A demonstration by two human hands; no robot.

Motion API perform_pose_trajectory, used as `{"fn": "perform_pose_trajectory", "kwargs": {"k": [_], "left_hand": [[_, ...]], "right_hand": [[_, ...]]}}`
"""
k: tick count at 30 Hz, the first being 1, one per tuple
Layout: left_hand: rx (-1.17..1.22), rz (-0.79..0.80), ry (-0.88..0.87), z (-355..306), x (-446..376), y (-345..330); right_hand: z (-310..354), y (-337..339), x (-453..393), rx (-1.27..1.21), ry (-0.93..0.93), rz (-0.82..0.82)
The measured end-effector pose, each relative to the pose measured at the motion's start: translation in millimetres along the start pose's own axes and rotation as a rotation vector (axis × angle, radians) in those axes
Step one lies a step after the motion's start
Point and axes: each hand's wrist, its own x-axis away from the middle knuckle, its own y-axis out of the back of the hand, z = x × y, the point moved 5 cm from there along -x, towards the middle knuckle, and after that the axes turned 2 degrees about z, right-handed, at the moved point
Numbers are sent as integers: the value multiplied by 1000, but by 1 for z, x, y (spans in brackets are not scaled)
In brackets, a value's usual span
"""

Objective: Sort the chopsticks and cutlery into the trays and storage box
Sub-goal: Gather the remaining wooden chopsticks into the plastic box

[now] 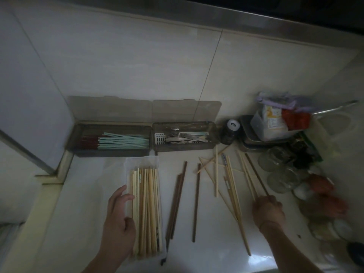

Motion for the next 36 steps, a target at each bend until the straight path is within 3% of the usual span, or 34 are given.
{"fn": "perform_pose_trajectory", "kwargs": {"k": [4,7,9,12,15,19,23,28,32,36], "left_hand": [[6,0,18,0,1,0],[2,-3,31,3,1,0],[-1,-6,30,5,1,1],[-3,-1,23,3,2,1],[-9,10,15,1,2,2],[-5,14,-3,-3,1,3],[-12,5,-24,-4,1,4],[-22,0,-19,-2,1,3],[-4,-6,-23,-3,1,3],[-8,1,-2,0,2,1]], "right_hand": [[9,-1,21,-73,39,-92],[19,11,39,-339,-29,-165],[42,26,54,-582,27,-158],[97,55,94,-898,225,-9],[147,70,138,-1058,350,200],[181,67,173,-959,493,270],[203,56,189,-739,690,178],[213,44,193,-604,755,176],[189,47,151,-728,630,125],[118,40,70,-830,105,34]]}}
